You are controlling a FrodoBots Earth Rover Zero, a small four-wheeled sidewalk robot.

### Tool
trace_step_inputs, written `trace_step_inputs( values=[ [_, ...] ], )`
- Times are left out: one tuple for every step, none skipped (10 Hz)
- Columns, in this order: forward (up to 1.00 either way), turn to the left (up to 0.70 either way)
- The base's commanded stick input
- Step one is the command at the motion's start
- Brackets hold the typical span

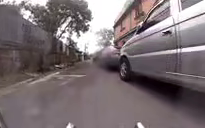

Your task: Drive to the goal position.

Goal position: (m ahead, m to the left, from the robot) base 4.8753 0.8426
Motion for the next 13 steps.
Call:
trace_step_inputs(
  values=[
    [1.00, 0.01],
    [1.00, 0.00],
    [1.00, 0.03],
    [1.00, 0.40],
    [1.00, 0.40],
    [1.00, 0.40],
    [1.00, 0.40],
    [1.00, 0.03],
    [1.00, 0.02],
    [1.00, 0.01],
    [1.00, 0.00],
    [1.00, 0.00],
    [1.00, 0.01]
  ],
)
